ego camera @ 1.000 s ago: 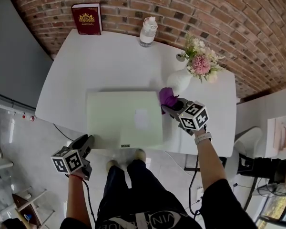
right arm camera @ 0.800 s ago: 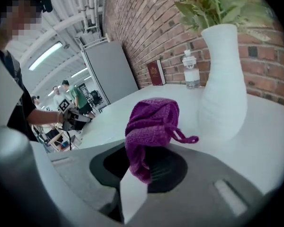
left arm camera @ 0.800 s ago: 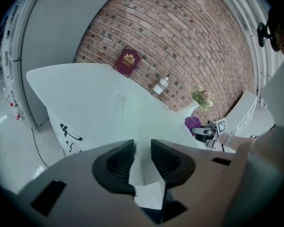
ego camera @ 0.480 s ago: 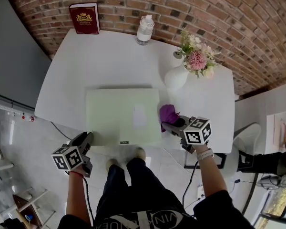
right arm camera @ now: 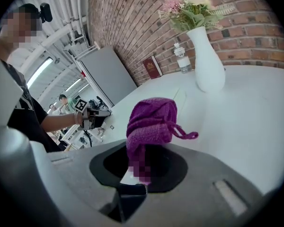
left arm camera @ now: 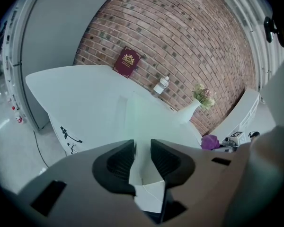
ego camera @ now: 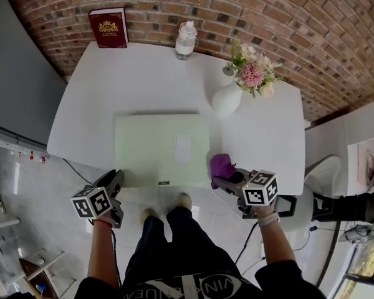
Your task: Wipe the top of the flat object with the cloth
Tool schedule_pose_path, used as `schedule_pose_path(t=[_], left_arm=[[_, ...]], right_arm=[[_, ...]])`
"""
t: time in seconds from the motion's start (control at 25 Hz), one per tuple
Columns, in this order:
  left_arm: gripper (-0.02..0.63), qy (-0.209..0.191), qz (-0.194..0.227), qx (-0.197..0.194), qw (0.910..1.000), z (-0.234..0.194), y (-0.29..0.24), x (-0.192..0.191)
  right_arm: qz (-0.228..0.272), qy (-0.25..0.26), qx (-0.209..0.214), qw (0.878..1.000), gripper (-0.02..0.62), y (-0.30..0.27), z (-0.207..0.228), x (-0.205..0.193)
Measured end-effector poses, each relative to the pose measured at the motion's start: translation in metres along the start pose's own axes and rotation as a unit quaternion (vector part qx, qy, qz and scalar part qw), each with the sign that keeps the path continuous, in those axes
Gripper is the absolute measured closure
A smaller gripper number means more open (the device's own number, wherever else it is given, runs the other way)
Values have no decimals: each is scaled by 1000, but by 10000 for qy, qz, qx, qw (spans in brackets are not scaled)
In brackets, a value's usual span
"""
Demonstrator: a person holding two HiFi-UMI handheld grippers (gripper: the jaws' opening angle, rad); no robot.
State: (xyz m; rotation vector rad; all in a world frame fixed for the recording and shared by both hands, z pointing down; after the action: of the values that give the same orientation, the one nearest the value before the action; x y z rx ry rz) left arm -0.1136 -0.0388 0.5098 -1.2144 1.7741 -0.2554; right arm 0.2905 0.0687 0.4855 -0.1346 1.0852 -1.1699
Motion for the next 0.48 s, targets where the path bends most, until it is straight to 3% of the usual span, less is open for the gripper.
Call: schedule_pose_path(t=[0.36,0.48], left_arm=[[499,-187,30,-73,9998,1,1,0],[425,-466,345,-34,9983,5,7,6]], right_arm=[[-298,271,287,9988,515,29,-31,-9],[74,552,322,9979,515,50,-47,9]])
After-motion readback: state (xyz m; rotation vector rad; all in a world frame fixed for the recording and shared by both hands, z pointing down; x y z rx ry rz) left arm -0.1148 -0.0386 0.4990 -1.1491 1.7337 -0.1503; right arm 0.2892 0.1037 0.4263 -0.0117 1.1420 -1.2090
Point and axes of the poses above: the fingertips, and each gripper's own axes: y backward along the fingers, z to its right, x out of its top, the point moved 8 cm from there along y, backward along the fingers, and after that the axes turned 1 degree about -z, right-handed, at the moved point
